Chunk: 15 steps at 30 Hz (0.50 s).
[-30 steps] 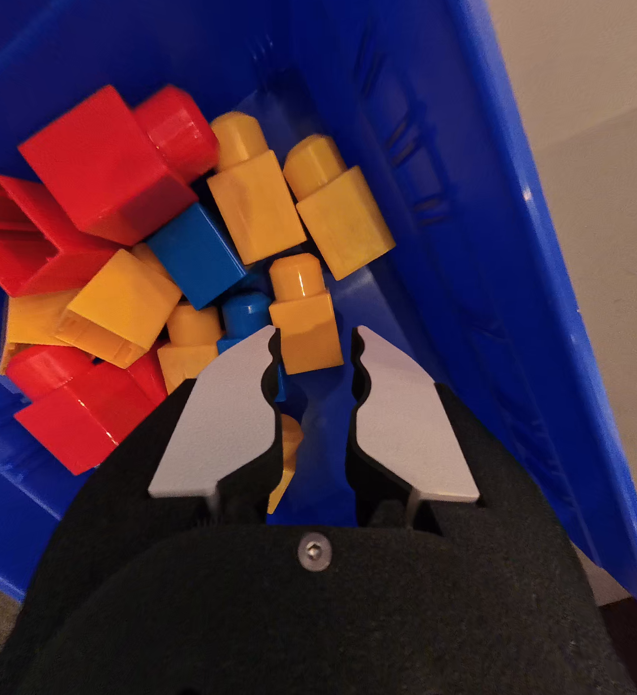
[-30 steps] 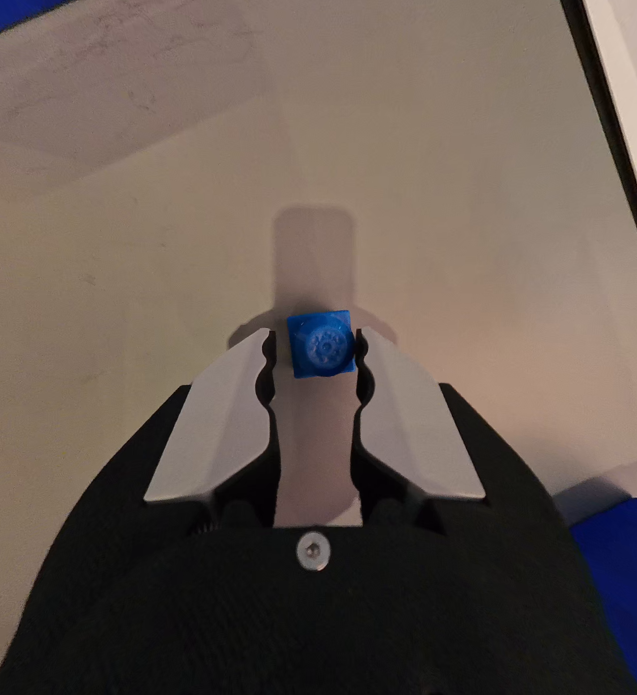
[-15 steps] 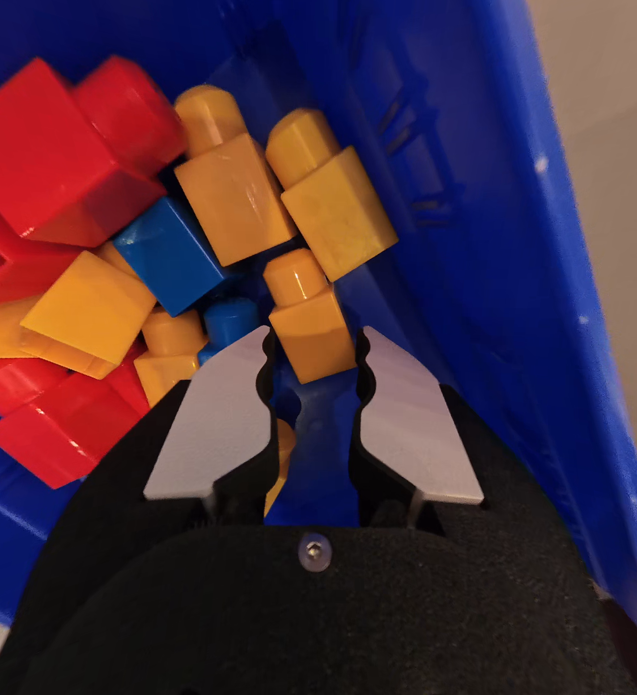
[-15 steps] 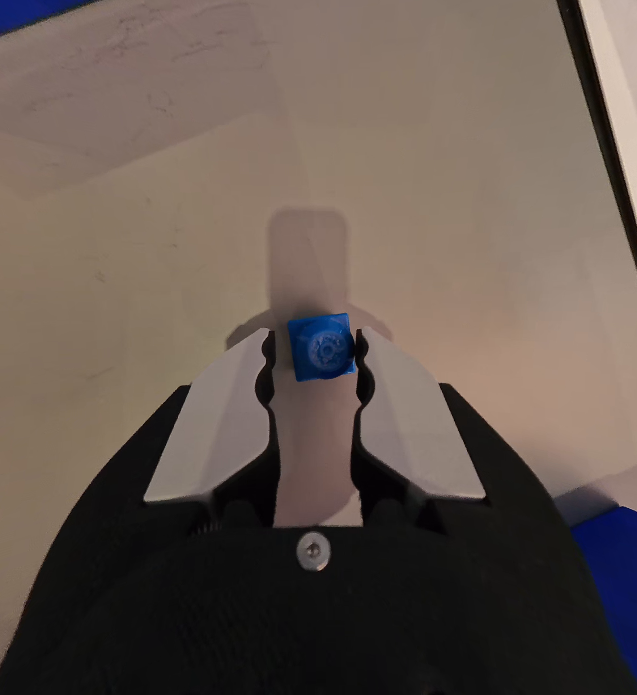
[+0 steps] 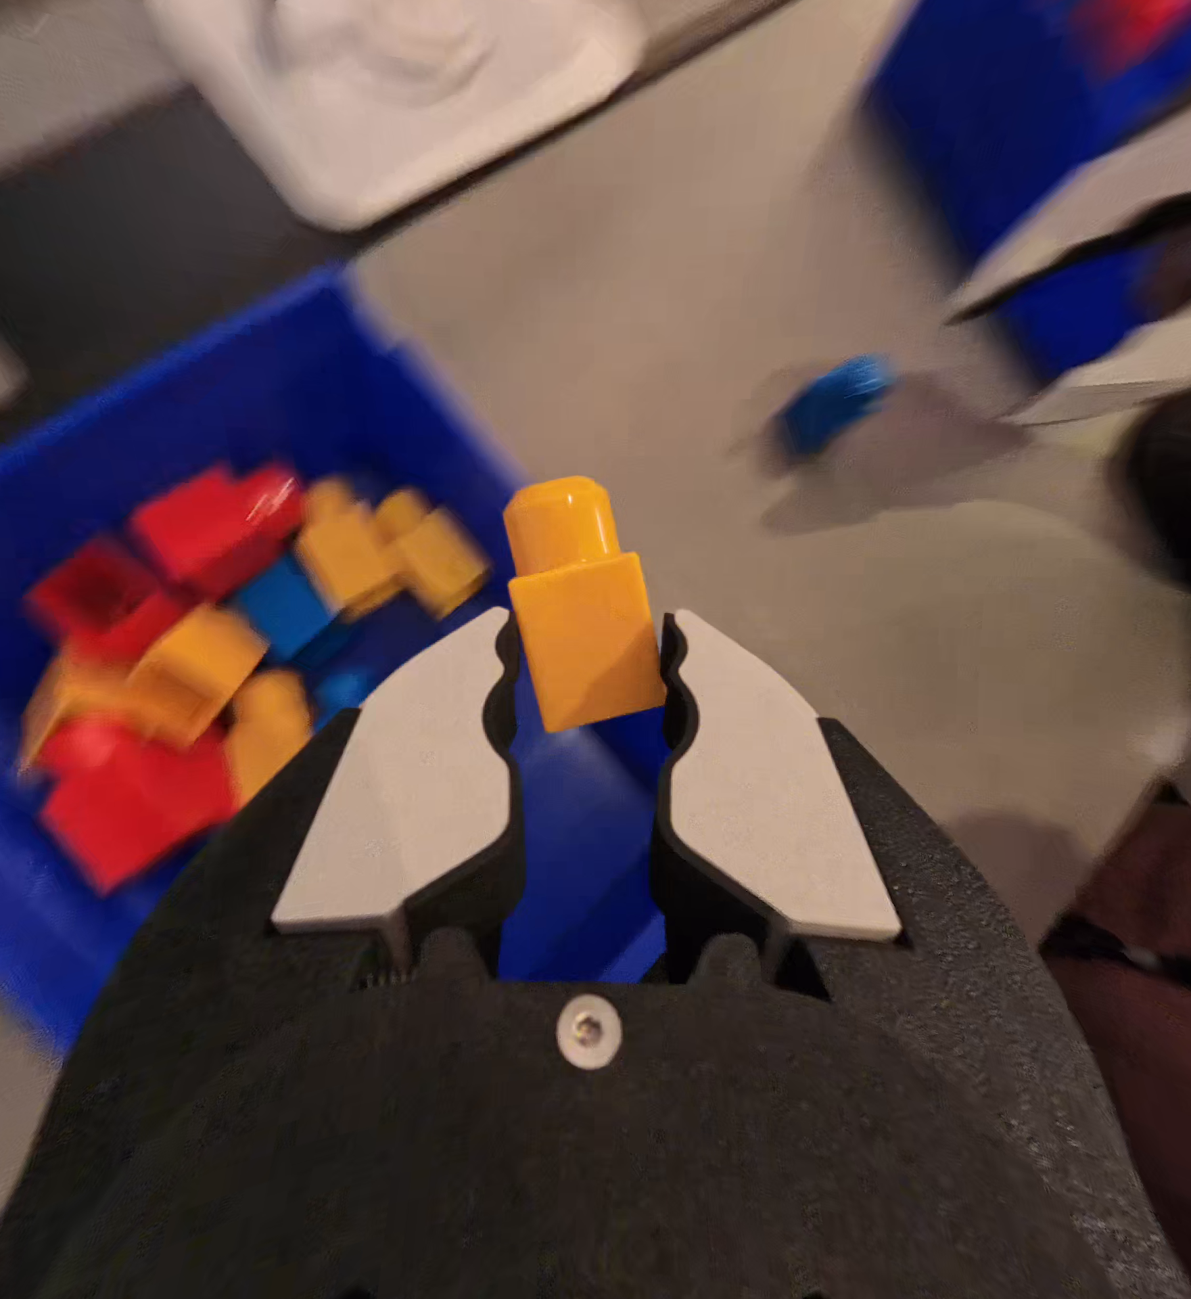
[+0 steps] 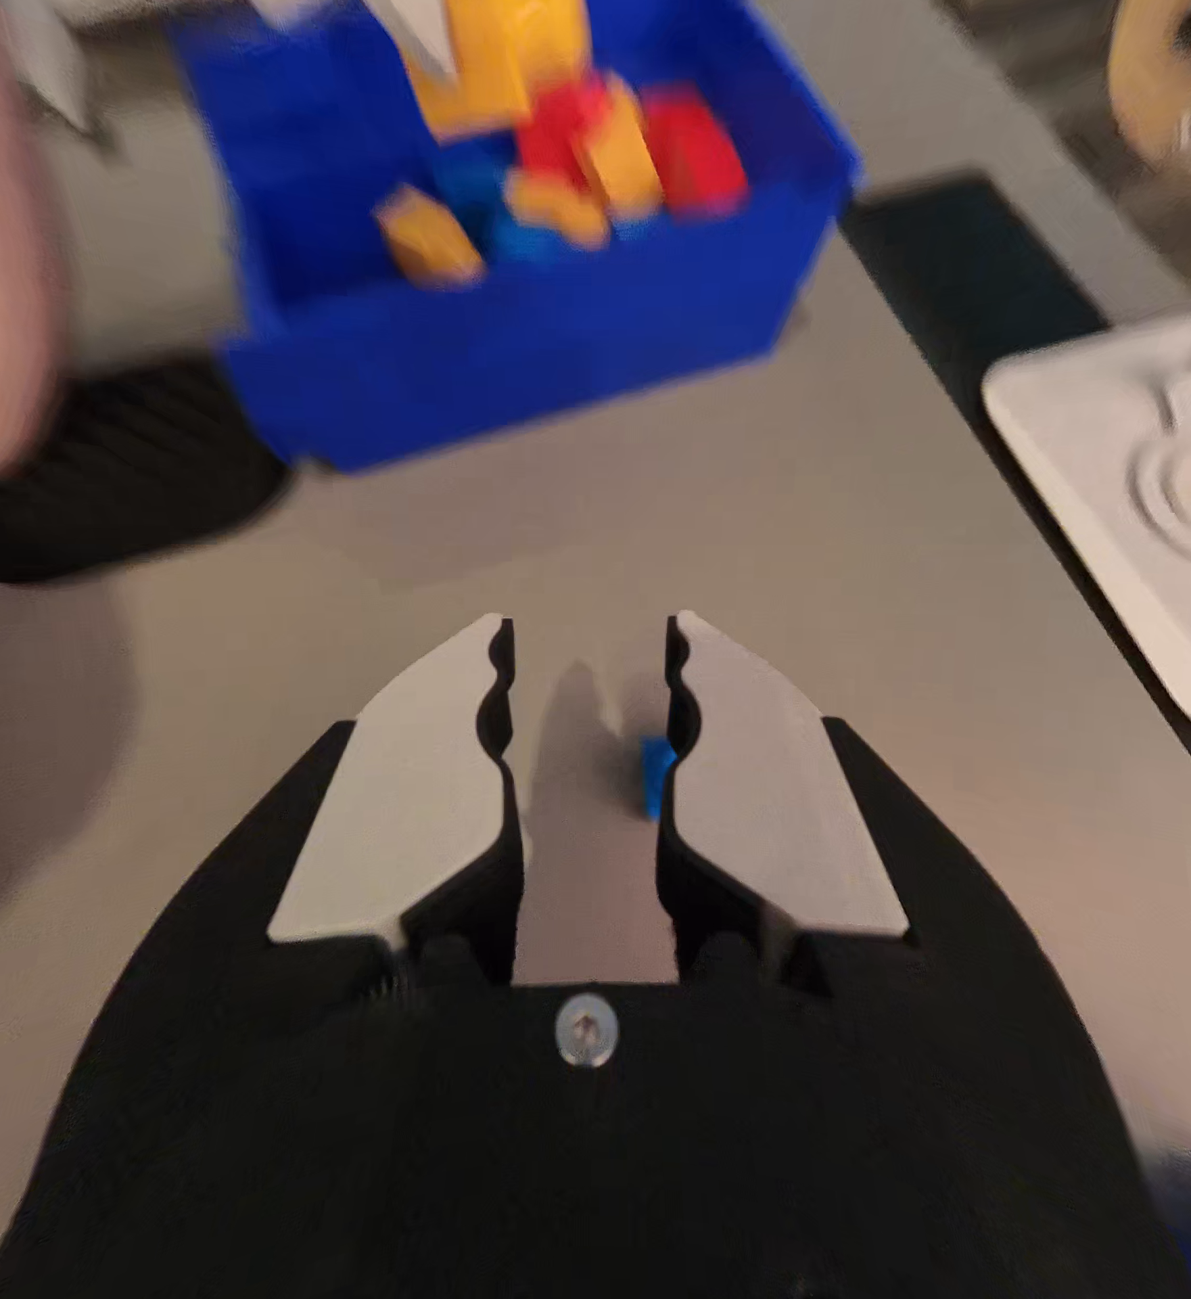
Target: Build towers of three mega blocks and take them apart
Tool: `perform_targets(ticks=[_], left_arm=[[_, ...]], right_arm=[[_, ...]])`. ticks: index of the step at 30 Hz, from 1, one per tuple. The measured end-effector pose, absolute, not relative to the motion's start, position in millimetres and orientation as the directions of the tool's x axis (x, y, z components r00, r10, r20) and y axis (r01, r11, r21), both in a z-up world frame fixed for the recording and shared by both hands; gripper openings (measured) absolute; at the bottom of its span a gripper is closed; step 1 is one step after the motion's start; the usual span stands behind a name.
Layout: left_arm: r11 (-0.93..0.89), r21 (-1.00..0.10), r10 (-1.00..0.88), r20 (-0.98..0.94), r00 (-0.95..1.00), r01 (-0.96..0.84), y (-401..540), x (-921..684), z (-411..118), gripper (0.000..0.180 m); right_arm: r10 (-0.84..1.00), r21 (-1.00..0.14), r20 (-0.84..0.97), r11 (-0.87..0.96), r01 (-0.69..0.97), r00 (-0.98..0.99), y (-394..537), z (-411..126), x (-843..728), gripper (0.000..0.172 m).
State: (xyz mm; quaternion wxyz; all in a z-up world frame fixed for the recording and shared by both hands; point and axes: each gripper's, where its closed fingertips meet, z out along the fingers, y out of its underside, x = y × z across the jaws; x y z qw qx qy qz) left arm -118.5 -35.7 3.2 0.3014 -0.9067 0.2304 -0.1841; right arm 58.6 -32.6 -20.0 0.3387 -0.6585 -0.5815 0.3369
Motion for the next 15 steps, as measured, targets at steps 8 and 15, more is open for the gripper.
perform_targets(ticks=[8, 15], left_arm=[[-0.304, -0.854, -0.925, 0.160, 0.344, -0.422, -98, 15, 71, 0.038], [-0.277, -0.833, -0.953, 0.175, 0.246, -0.479, -112, 45, 59, 0.038]], right_arm=[[0.946, -0.965, -0.252, -0.262, -0.024, -0.205, -80, 89, 53, 0.039], [0.871, -0.926, -0.356, -0.378, 0.000, -0.339, -99, 81, 40, 0.041]])
